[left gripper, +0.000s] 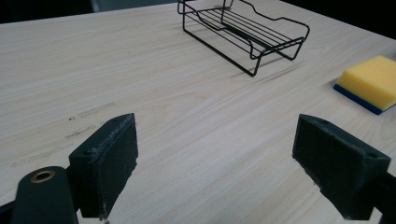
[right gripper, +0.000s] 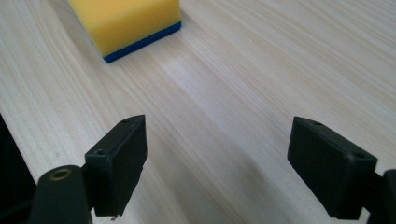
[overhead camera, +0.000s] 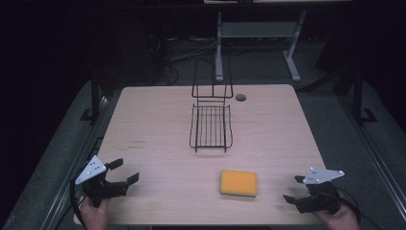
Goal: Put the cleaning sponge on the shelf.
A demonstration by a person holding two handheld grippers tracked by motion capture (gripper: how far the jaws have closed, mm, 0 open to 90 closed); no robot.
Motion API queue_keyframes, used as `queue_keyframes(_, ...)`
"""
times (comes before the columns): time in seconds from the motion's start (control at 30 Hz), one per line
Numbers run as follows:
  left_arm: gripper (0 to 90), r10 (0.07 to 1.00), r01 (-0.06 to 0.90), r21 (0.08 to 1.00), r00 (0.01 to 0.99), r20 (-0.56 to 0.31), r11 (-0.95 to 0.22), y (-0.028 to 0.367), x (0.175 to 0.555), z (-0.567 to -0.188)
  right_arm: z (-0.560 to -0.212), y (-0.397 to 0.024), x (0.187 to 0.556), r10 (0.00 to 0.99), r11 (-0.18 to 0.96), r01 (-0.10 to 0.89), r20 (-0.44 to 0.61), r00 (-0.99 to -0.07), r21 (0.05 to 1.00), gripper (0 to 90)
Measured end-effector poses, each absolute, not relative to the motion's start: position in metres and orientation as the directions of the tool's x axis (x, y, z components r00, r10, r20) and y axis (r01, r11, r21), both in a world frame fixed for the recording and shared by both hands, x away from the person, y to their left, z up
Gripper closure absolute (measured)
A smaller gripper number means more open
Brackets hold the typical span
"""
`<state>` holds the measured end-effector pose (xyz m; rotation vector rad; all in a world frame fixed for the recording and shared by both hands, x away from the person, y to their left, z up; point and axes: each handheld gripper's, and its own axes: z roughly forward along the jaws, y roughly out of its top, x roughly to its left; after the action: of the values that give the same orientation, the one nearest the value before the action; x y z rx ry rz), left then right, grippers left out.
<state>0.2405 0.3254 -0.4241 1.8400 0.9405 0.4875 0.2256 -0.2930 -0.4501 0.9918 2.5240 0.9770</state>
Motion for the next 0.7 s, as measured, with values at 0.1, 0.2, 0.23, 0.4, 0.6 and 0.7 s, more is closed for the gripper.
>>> queue_keyframes(0.1,13.4,0.779,0.387,0.892,0.624,-0.067,-0.233,0.324,0.241,-0.424,-0.450,-0.291,0.225,0.671,0.550,0.506,0.008,-0.741,0.664,19.4)
queue_keyframes(0.2,13.4,0.778,0.384,0.892,0.626,-0.063,-0.237,0.325,0.241,-0.424,-0.450,-0.289,0.225,0.662,0.557,0.498,0.007,-0.749,0.664,19.3)
queue_keyframes(0.23,13.4,0.779,0.388,0.891,0.624,-0.066,-0.235,0.325,0.241,-0.424,-0.450,-0.288,0.225,0.661,0.557,0.498,0.008,-0.750,0.664,19.3)
queue_keyframes(0.4,13.4,0.779,0.389,0.892,0.623,-0.071,-0.230,0.324,0.240,-0.424,-0.448,-0.285,0.224,0.650,0.561,0.487,0.008,-0.760,0.669,19.2)
queue_keyframes(0.6,13.4,0.776,0.384,0.895,0.626,-0.071,-0.229,0.324,0.239,-0.424,-0.445,-0.280,0.223,0.634,0.567,0.470,0.006,-0.773,0.677,19.2)
queue_keyframes(0.7,13.4,0.779,0.383,0.895,0.624,-0.068,-0.229,0.325,0.239,-0.424,-0.445,-0.277,0.224,0.629,0.568,0.469,0.010,-0.777,0.676,19.0)
